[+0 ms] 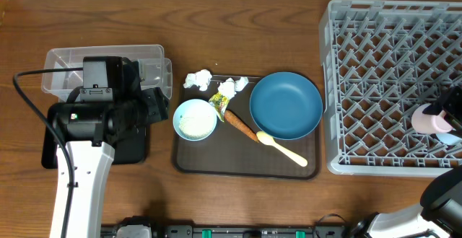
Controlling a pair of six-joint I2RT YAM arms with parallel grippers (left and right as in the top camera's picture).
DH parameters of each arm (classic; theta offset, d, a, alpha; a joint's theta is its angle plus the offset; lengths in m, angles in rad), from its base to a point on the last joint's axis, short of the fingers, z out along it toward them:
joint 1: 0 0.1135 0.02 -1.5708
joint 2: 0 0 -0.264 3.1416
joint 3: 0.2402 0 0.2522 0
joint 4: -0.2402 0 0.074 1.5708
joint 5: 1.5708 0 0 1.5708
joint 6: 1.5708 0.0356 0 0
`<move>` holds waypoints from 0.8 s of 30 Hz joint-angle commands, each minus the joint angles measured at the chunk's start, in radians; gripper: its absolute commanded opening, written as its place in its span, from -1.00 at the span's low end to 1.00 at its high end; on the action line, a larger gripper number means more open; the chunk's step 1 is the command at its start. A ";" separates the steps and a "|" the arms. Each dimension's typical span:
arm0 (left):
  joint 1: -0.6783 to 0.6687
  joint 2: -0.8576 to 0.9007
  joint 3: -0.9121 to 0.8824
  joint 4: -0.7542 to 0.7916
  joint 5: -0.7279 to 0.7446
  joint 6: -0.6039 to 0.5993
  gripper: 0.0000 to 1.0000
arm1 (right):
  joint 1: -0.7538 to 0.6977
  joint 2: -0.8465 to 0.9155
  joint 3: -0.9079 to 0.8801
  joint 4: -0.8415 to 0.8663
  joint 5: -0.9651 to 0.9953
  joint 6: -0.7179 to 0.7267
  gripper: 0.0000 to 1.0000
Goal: Sort waste into correct bins and load items into the dishwasher rack
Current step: 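Place the pink cup into the dish rack with the right gripper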
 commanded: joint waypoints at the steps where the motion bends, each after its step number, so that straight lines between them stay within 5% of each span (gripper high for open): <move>1: 0.005 0.003 0.006 -0.004 -0.013 0.009 0.08 | 0.010 -0.027 0.001 -0.002 -0.027 -0.014 -0.33; 24: 0.005 0.003 0.006 -0.014 -0.013 0.009 0.08 | 0.034 -0.015 -0.142 0.070 0.040 -0.010 -0.26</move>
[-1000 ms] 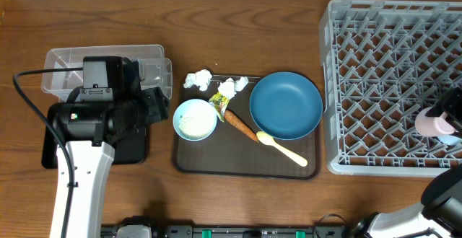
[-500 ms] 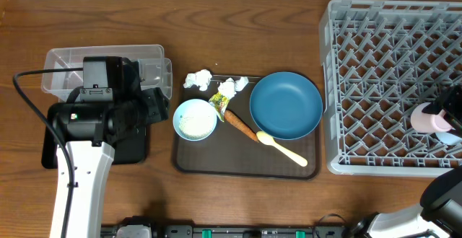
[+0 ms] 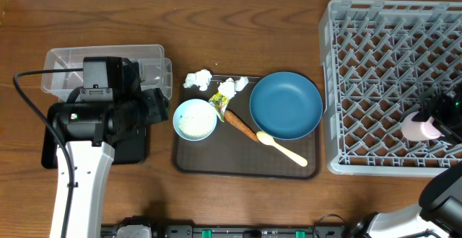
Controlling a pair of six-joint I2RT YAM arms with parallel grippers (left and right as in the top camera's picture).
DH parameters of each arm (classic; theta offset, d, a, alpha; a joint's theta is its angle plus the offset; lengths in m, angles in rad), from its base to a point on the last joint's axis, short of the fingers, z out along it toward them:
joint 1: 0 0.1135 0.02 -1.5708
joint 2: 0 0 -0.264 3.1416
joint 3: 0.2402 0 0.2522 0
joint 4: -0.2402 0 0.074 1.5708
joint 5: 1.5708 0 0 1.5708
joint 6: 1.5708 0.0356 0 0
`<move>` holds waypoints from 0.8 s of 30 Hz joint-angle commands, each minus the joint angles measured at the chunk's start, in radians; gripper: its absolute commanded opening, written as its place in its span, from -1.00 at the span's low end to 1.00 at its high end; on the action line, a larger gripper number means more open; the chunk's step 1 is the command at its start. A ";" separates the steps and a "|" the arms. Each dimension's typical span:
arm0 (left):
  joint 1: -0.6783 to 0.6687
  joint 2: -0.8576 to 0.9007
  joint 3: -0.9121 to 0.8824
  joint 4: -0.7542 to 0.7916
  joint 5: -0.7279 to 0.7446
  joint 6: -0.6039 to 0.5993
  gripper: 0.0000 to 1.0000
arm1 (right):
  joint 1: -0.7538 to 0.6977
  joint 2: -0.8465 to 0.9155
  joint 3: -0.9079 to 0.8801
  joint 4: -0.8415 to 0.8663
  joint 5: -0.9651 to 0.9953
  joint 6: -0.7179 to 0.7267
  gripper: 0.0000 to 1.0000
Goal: Sort waste into correct bins and load items into the dishwasher rack
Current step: 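Place the pink cup into the dish rack with the right gripper, then move the right gripper to the teal plate rim and grasp it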
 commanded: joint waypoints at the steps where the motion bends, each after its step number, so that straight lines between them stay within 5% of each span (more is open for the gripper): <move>1: 0.005 0.003 0.006 -0.005 -0.013 0.009 0.08 | 0.003 -0.014 -0.030 0.018 0.008 -0.010 -0.12; 5: 0.005 0.003 0.006 -0.006 -0.013 0.009 0.08 | 0.003 -0.014 -0.032 0.042 -0.021 -0.010 0.57; 7: 0.005 0.003 0.006 -0.006 -0.013 0.009 0.10 | 0.003 -0.014 -0.032 0.045 -0.051 -0.010 0.74; 18: 0.005 0.003 0.006 -0.005 -0.013 0.009 0.22 | 0.023 -0.043 -0.005 0.056 -0.128 -0.006 0.68; 24: 0.005 0.003 0.005 -0.010 -0.013 0.009 0.31 | 0.156 -0.136 0.055 0.089 -0.208 -0.051 0.65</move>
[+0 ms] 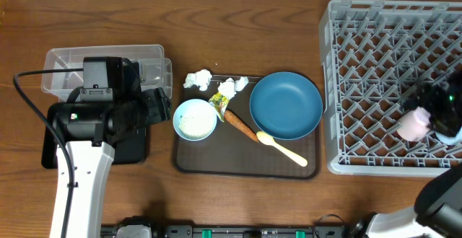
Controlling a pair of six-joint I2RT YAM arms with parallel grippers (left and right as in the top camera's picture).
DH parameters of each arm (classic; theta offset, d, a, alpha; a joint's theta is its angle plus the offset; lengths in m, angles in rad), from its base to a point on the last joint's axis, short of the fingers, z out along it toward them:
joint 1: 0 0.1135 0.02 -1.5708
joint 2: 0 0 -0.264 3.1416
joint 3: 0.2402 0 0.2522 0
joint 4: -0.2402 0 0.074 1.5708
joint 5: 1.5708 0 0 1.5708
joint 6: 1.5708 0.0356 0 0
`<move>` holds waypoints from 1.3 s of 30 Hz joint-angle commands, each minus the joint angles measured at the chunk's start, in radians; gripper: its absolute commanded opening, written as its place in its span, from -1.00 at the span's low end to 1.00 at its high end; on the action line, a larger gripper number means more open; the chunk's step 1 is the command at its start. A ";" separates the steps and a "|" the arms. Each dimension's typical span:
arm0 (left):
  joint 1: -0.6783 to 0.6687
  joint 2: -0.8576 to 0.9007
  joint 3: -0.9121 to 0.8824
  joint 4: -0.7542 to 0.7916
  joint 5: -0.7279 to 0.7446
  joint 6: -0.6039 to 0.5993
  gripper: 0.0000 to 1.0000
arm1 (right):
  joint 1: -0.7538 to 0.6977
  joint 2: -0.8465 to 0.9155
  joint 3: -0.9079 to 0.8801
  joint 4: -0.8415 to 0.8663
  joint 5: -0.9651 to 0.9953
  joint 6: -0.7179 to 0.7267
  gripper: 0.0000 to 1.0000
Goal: Sort waste into correct bins and load items into the dishwasher rack
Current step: 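Move the right gripper to the teal plate rim and grasp it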
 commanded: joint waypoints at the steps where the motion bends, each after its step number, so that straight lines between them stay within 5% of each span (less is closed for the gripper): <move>1: 0.005 0.003 0.005 -0.007 -0.013 0.006 0.31 | 0.111 -0.096 0.055 0.032 -0.093 -0.051 0.64; 13: 0.005 0.013 0.005 -0.026 -0.013 0.006 0.33 | 0.668 -0.106 0.053 0.273 -0.025 -0.105 0.63; 19: 0.005 0.016 0.005 -0.034 -0.013 0.006 0.33 | 0.851 0.042 0.053 0.305 0.239 -0.050 0.66; 24: 0.005 0.018 0.005 -0.034 -0.013 0.006 0.33 | 0.905 0.152 0.053 0.334 0.409 0.031 0.65; 39: 0.005 0.018 0.005 -0.037 -0.013 0.006 0.33 | 0.898 0.319 0.053 0.315 0.399 0.075 0.61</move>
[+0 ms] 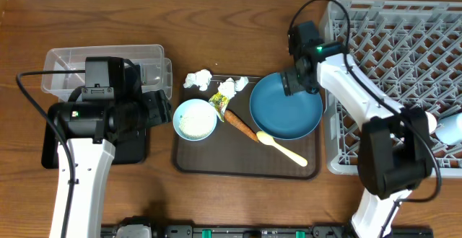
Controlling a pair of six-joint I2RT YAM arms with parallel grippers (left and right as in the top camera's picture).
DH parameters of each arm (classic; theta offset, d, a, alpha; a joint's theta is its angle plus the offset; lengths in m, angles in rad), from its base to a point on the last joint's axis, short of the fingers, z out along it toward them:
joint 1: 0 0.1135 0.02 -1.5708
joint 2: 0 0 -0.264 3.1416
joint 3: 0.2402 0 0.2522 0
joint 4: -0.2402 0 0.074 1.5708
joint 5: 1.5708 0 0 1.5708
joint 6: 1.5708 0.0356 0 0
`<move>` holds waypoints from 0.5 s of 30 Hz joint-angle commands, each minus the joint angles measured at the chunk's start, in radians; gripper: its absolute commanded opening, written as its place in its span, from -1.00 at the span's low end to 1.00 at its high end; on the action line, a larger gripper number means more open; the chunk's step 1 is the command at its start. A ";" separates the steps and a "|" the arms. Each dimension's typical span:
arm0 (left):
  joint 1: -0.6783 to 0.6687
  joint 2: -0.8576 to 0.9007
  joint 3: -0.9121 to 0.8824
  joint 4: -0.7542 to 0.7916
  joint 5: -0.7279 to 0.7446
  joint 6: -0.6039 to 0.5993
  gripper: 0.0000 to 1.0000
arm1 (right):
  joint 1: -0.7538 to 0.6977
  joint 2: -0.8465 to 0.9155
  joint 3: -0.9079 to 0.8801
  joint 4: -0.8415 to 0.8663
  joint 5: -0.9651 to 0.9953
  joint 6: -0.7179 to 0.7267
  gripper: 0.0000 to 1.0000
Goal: Sort waste into correct bins and load items into the dishwasher rack
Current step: 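Move the right gripper to the teal plate rim and grasp it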
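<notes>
A blue plate (281,115) lies on the right part of a dark tray (216,162). Also on the tray are a white bowl (195,119), a carrot (242,128), a yellow wrapper (219,102), crumpled tissues (198,79) and a yellow spoon (287,151). My right gripper (291,84) hangs over the plate's upper right rim; how its fingers stand is hidden from above. The left gripper (157,108) hovers left of the bowl, beside the bins, its fingers not discernible. A pale cup (449,127) lies in the grey dishwasher rack (390,29) at the right edge.
A clear plastic bin (108,56) stands at the back left, and a black bin (133,150) sits partly under the left arm. The right arm stretches across the rack's lower left part to the tray.
The right arm left the rack's right side, where its gripper was at a pink cup, and now reaches over the blue plate. A pale cup stays in the rack. The left arm barely moved.
The right gripper was at the rack's right edge with a pink cup, which sat a little further left in the rack at each following moment. Now a cup lies in the rack and the gripper is over the plate. Tray items are unchanged.
</notes>
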 commanded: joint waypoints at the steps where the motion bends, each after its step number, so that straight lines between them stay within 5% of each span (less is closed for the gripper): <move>1: 0.005 0.005 0.005 -0.005 -0.013 0.006 0.33 | -0.001 0.045 0.010 -0.026 -0.018 0.022 0.61; 15: 0.005 0.005 0.005 -0.006 -0.013 0.006 0.33 | -0.012 0.039 0.011 -0.165 -0.155 0.021 0.36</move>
